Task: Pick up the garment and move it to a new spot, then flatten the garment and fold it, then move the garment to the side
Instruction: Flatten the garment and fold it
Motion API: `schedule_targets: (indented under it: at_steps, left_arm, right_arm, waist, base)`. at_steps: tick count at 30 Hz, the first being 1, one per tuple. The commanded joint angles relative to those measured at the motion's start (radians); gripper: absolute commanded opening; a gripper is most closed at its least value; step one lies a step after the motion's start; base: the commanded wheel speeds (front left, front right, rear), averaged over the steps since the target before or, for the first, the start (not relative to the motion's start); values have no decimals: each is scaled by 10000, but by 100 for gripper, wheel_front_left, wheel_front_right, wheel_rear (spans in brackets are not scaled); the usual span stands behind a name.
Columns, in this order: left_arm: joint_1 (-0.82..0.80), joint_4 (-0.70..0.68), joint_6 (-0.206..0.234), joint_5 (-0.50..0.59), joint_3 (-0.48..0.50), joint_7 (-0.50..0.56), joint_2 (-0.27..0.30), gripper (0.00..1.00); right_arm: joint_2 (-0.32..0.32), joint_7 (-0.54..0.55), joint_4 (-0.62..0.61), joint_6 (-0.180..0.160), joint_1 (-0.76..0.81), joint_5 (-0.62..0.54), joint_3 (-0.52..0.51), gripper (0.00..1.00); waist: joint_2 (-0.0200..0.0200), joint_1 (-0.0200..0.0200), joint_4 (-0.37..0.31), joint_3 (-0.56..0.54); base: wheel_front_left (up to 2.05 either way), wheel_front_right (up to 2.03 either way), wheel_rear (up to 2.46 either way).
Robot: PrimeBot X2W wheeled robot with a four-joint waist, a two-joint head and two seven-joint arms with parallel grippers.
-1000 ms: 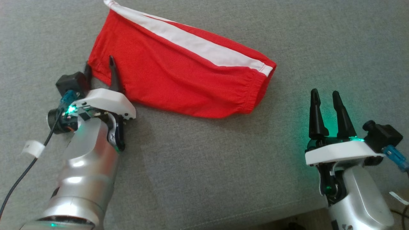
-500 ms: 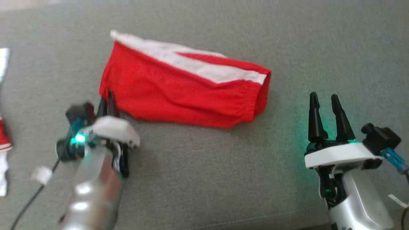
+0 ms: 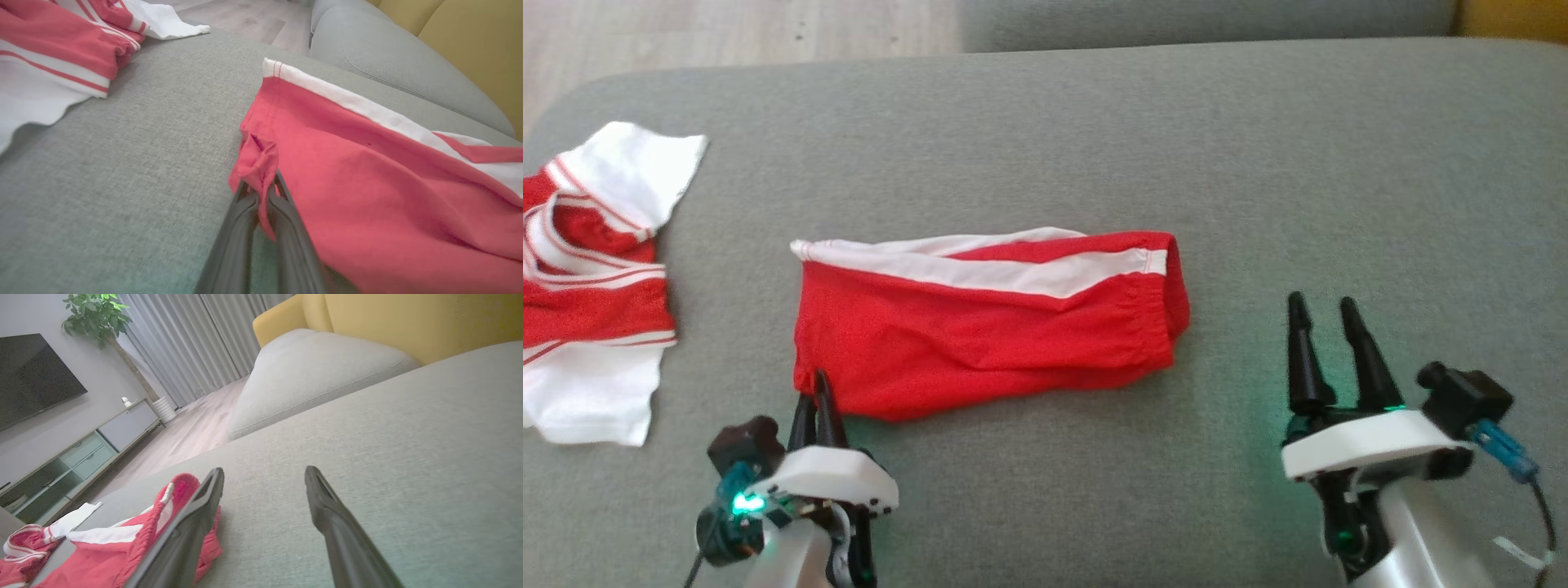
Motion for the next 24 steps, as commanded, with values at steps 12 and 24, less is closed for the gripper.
schedule_targets:
  at_steps: [12,24]
  left_arm:
    - [372,-1529,420,-80,-712,-51,226,100]
    - [189,-1640,348,-203,-1229,-51,226,100]
  right_arm:
    - [-34,-109,295,35,-1482,-102,2457,100]
    - [-34,-109,3664,35,-3098,189,2078,100]
  waist:
    - [-1,2,795,274]
    - [-1,2,1530,1192]
  base:
    - [0,0,0]
    - [0,0,0]
